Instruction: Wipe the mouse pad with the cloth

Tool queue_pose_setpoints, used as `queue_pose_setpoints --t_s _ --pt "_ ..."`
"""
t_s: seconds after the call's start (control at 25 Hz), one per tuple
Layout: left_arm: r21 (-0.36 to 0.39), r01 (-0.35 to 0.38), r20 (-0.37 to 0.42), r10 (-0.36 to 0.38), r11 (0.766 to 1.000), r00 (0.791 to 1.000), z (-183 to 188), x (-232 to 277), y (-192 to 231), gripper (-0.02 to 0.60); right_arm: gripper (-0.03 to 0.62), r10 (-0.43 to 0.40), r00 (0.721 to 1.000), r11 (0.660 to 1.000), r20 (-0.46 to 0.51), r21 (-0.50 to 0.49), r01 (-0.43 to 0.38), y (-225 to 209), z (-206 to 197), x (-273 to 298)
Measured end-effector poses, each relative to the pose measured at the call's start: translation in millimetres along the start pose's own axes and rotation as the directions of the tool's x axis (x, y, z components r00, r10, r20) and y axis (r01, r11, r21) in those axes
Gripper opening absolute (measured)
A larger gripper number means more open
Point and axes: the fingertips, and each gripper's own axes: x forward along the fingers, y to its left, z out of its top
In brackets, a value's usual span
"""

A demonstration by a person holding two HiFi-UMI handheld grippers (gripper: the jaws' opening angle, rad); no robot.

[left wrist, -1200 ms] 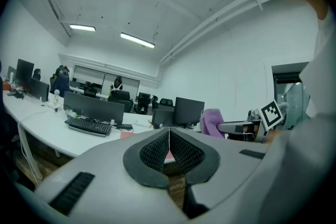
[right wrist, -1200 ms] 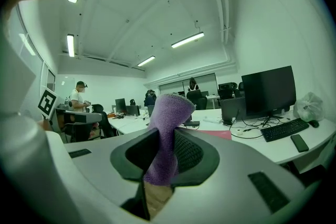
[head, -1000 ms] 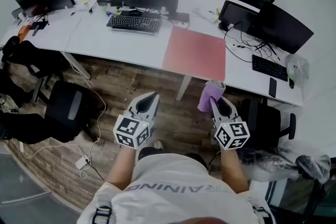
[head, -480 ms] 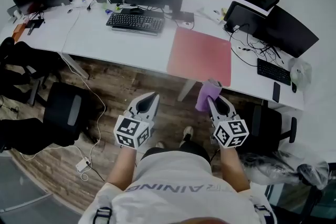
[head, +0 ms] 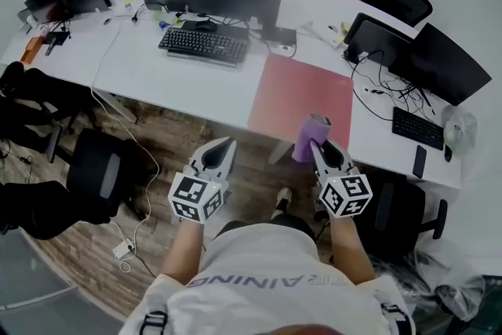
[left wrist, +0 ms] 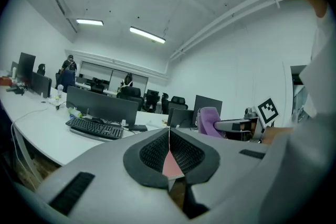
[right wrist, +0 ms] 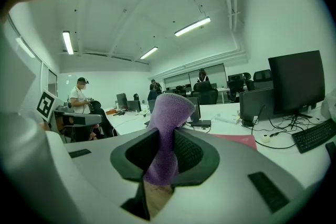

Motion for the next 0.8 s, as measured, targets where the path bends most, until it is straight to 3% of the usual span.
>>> queue_pose_setpoints --t_s 0.44,0.8 --pt "0.028 -0.046 -0.016 0.047 0.999 0.999 38 142 -17 0.032 0.101 0.047 0.999 0.998 -0.008 0.046 -0.047 -141 35 59" --pt "0.037 -0.068 -0.058 0.07 0.997 0.996 37 233 -27 0.032 0.101 0.073 0.997 0.994 -0.038 0.089 -0.069 -229 33 97"
